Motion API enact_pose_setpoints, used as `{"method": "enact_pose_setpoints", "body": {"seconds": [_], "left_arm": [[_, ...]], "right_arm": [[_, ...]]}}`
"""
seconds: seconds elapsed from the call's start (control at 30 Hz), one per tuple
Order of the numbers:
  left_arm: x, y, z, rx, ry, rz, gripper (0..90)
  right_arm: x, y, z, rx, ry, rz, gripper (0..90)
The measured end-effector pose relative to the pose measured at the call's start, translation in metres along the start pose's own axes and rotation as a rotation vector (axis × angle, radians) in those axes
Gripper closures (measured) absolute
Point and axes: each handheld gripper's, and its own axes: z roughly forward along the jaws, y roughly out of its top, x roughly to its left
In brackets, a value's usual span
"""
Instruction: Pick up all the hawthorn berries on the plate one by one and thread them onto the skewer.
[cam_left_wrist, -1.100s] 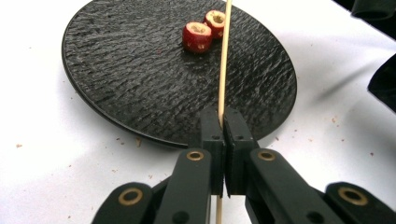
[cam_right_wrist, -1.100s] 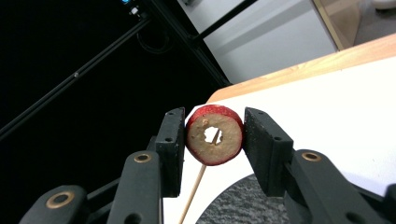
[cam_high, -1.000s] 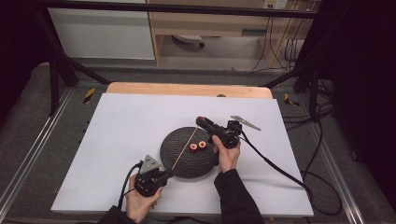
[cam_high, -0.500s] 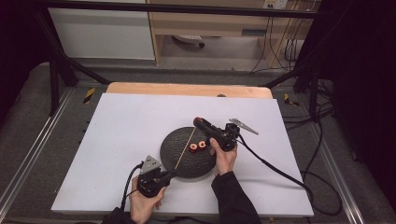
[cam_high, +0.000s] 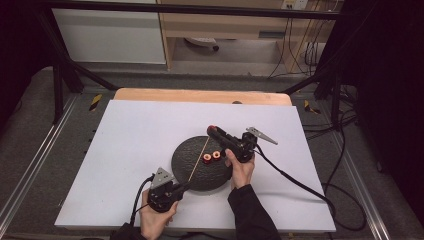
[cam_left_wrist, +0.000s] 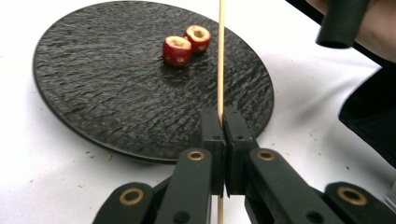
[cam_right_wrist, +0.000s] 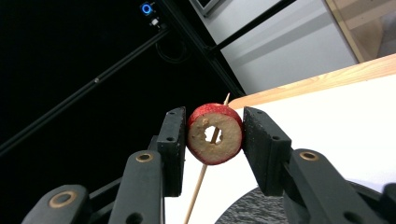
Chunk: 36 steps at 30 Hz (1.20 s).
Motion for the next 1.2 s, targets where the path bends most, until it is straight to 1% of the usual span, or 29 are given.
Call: {"method": "enact_pose_setpoints", "body": {"seconds": [0.07, 0.13, 0.17, 0.2, 0.23, 0.27, 0.3, 0.33, 0.37, 0.4, 0.43, 0.47, 0.53, 0.57, 0.6, 0.7, 0.87, 0.9, 0.97, 1.0, 1.03, 1.07, 1.1, 1.17, 1.2], "left_arm": [[-0.001, -0.001, 0.002, 0.002, -0.004, -0.001, 88.4], [-0.002, 0.000, 0.001, -0.009, -0.009, 0.006, 88.4], [-0.002, 0.000, -0.001, -0.011, -0.009, 0.008, 88.4], [-0.002, 0.000, -0.001, -0.003, -0.016, -0.001, 88.5], [-0.002, -0.002, -0.001, -0.001, -0.012, 0.000, 88.5], [-0.001, -0.004, -0.001, -0.006, -0.013, 0.001, 88.5], [-0.001, -0.004, 0.000, -0.011, -0.014, 0.000, 88.5], [0.000, -0.003, 0.000, -0.023, -0.008, -0.002, 88.4], [-0.001, -0.002, 0.000, -0.023, -0.005, -0.002, 88.4], [-0.002, -0.003, 0.000, -0.019, -0.008, -0.004, 88.4], [-0.002, -0.004, 0.001, -0.019, -0.001, 0.004, 88.4], [-0.003, -0.005, 0.003, -0.012, -0.002, 0.000, 88.4], [-0.003, -0.006, 0.005, 0.003, 0.000, 0.009, 88.4], [-0.004, -0.006, 0.006, 0.010, -0.005, 0.014, 88.4], [-0.004, -0.006, 0.005, 0.014, -0.006, 0.015, 88.4], [0.000, -0.005, 0.003, 0.008, -0.008, 0.003, 88.4], [-0.001, -0.006, 0.005, 0.008, -0.008, 0.018, 88.5], [-0.001, -0.007, 0.005, 0.010, -0.006, 0.026, 88.5], [-0.001, -0.007, 0.005, 0.008, -0.008, 0.024, 88.5], [0.000, -0.007, 0.004, -0.005, -0.012, 0.025, 88.5], [0.000, -0.003, 0.001, -0.045, -0.010, 0.029, 88.4], [0.000, 0.003, -0.002, -0.051, -0.004, 0.034, 88.5], [0.001, 0.008, -0.004, -0.043, -0.004, 0.030, 88.4], [0.004, 0.008, -0.003, -0.044, -0.004, 0.012, 88.4], [0.006, 0.006, -0.001, -0.033, 0.000, 0.009, 88.4]], "right_arm": [[0.000, 0.001, -0.001, 0.010, 0.003, -0.002, 61.4], [0.000, 0.003, -0.001, 0.019, 0.005, 0.000, 61.5], [0.000, 0.004, -0.001, 0.012, 0.006, 0.000, 61.5], [0.000, 0.004, -0.001, 0.004, 0.004, 0.001, 61.6], [-0.001, 0.004, -0.001, -0.020, -0.009, -0.009, 61.6], [-0.001, 0.005, -0.001, -0.034, -0.006, -0.003, 61.6], [-0.001, 0.006, -0.001, -0.032, 0.003, 0.002, 61.6], [-0.001, 0.005, 0.000, -0.018, 0.004, 0.009, 61.6], [-0.001, 0.003, 0.000, -0.002, 0.003, 0.009, 61.6], [-0.001, 0.000, 0.000, -0.004, -0.001, 0.010, 61.5], [-0.001, -0.001, -0.001, -0.009, 0.003, 0.014, 61.5], [0.000, -0.001, -0.001, 0.000, 0.008, 0.028, 61.5], [0.000, -0.001, -0.001, 0.015, 0.006, 0.036, 61.5], [0.000, -0.001, -0.001, 0.019, 0.006, 0.031, 61.5], [0.001, -0.001, -0.003, 0.024, -0.002, 0.004, 61.5], [0.004, 0.001, -0.006, 0.031, 0.006, -0.029, 61.6], [0.005, -0.001, -0.008, 0.025, 0.019, -0.042, 61.8], [0.005, -0.001, -0.008, 0.027, 0.018, -0.041, 61.8], [0.005, -0.003, -0.008, 0.029, 0.017, -0.037, 61.8], [0.005, -0.003, -0.008, 0.030, 0.019, -0.036, 61.8], [0.004, -0.004, -0.008, 0.050, 0.022, -0.029, 61.9], [0.003, -0.009, -0.005, 0.109, 0.041, -0.010, 61.9], [0.003, -0.018, -0.003, 0.129, 0.043, -0.001, 61.8], [0.002, -0.029, -0.001, 0.107, 0.053, 0.019, 61.7], [0.002, -0.031, 0.000, 0.115, 0.057, 0.024, 61.7]]}}
